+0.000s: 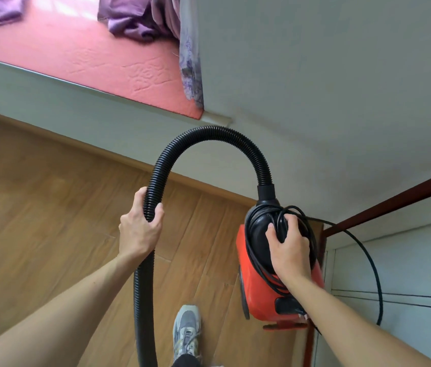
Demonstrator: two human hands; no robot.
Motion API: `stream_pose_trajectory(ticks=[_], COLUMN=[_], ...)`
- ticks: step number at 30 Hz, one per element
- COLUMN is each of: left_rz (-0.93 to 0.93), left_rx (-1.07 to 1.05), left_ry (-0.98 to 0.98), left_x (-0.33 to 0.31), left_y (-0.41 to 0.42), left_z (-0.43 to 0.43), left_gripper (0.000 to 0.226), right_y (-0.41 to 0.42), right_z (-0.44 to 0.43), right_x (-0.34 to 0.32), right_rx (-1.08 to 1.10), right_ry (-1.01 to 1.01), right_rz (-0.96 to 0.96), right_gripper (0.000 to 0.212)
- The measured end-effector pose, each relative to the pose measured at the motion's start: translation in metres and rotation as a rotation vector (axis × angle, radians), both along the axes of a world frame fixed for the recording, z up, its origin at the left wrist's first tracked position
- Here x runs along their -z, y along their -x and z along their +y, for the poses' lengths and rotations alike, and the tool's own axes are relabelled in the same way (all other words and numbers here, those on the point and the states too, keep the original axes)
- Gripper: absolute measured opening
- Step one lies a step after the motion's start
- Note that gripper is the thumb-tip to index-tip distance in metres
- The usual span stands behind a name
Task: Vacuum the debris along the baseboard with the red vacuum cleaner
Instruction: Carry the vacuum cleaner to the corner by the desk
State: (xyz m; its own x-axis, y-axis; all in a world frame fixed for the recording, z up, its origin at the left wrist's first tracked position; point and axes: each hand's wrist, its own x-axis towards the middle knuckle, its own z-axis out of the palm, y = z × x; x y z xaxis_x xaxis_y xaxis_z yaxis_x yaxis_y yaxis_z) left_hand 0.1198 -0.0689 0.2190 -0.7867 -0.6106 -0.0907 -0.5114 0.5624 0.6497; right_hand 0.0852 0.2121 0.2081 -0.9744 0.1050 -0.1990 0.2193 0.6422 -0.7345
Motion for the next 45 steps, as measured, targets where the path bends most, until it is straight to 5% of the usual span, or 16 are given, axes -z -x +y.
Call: stream_pose_trajectory(ticks=[26,45], left_rz=[0.087,0.177], left_rx=[-0.222,-0.548], left_ry=[0.254,0.287], left_x=[-0.210,-0.403], left_y=[-0.085,-0.324], left_z=[-0.120,-0.248], left_gripper=[0.045,0.037], right_y=[-0.006,-0.146], right_z=[-0.141,-0.341], right_x=[-0.181,-0.407], right_rx=[-0.361,-0.625], right_ry=[0.079,0.089], right_rz=[0.165,0.414], right_gripper=[0.016,0.025])
